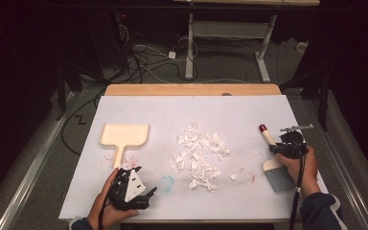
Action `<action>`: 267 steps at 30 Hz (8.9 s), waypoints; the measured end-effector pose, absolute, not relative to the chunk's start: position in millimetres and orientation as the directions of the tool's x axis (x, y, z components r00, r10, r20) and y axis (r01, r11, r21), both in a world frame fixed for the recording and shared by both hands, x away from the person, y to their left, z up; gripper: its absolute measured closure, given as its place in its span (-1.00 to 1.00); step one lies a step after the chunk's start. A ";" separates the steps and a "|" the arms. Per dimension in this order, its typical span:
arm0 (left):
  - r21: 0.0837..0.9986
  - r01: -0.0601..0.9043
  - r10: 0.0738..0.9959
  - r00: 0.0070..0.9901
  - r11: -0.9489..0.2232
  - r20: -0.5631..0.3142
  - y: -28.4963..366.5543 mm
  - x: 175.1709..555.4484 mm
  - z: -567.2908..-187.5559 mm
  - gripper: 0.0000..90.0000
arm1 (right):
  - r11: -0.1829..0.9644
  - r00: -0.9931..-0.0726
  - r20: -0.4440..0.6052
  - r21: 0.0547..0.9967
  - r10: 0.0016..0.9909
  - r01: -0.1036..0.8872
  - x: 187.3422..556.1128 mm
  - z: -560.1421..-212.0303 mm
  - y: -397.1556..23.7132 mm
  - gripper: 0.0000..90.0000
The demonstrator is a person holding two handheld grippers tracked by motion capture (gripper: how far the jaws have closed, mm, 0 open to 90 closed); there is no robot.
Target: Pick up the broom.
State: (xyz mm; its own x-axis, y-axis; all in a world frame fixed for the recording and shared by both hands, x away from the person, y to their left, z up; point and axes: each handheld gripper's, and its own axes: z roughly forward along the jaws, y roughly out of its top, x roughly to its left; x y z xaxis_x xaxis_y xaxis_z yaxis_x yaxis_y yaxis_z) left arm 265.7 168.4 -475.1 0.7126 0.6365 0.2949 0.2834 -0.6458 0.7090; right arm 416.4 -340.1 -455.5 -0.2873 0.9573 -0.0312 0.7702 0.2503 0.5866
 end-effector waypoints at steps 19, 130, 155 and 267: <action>0.728 0.304 0.662 0.701 -0.614 0.265 169.7 267.0 -472.2 -0.63 | 0.207 -0.286 -0.032 0.766 0.958 0.609 379.7 -417.6 -347.1 0.58; 0.789 0.298 0.716 0.655 -0.538 0.240 210.6 242.4 -452.8 -0.61 | 0.667 -0.789 -0.307 0.727 0.532 0.167 369.9 -370.9 -221.6 0.51; 0.772 0.284 0.696 0.665 -0.569 0.269 211.2 240.2 -469.9 -0.64 | 0.750 -0.713 -0.395 0.602 0.579 0.276 512.6 -430.8 -125.3 0.51; 0.687 0.311 0.637 0.717 -0.657 0.284 187.1 249.0 -476.9 -0.64 | 0.591 -0.553 -0.326 0.696 0.766 0.408 299.1 -407.4 -298.0 0.51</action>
